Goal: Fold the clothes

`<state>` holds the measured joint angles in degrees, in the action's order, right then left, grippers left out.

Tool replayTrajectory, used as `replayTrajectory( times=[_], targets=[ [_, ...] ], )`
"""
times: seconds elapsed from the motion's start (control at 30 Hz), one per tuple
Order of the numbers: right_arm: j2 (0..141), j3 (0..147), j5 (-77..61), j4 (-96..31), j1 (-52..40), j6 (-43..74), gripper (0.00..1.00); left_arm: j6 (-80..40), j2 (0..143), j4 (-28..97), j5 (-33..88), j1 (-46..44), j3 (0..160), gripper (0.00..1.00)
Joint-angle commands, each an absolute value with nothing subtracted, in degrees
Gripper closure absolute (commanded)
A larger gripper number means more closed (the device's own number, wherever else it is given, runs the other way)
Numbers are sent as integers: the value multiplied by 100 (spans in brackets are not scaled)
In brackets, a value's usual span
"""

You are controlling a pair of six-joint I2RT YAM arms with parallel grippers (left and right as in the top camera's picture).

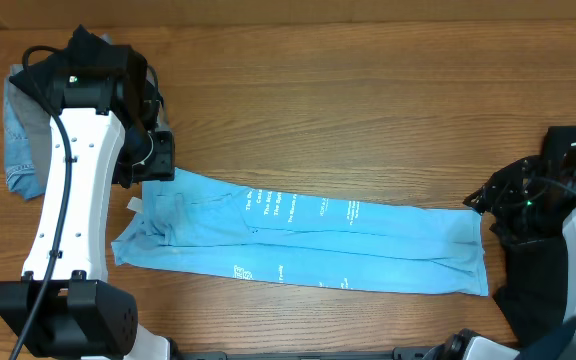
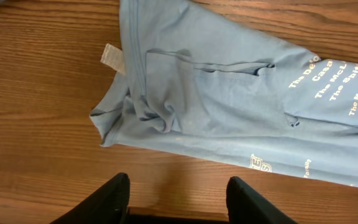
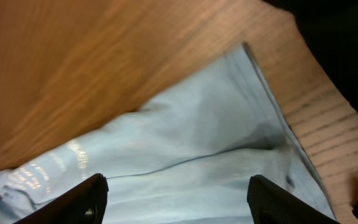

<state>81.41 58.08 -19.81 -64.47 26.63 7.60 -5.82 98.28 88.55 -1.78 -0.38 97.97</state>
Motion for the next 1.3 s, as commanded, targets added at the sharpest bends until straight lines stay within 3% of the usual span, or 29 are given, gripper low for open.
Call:
replayTrajectory(
  times=[0.0,0.2,0.43,0.57,0.73,0.77,1.0,1.13,1.27],
  targets=[
    [8731,5684,-1656,-6517,2676,926,27,-666,9813,8678,-97,-40,9778,39],
    [9225,5627,-729,-6582,2676,1354,26,-666,9813,8368,-93,-40,9319,38],
    [9369,5555,-1297,-6298,2674,858,28,-642,9813,7439,-40,-40,8162,37],
    [9367,5586,-1363,-6217,2676,854,28,-642,9813,6289,-25,-38,7177,53],
    [9314,5902,-1601,-6265,2676,856,29,-510,9813,4670,-54,-34,5981,93],
    [9273,5940,-1691,-6265,2676,856,29,-513,9813,4427,-132,-34,5815,96],
    [9179,6014,-1809,-6285,2676,858,28,-646,9815,3190,-1103,58,4823,96],
    [9179,6012,-1739,-6307,2676,860,25,-1203,9815,3197,-1820,473,4668,96],
    [9183,6007,-1420,-6359,2676,893,21,-1332,9813,3199,-1605,1151,4676,96]
  ],
)
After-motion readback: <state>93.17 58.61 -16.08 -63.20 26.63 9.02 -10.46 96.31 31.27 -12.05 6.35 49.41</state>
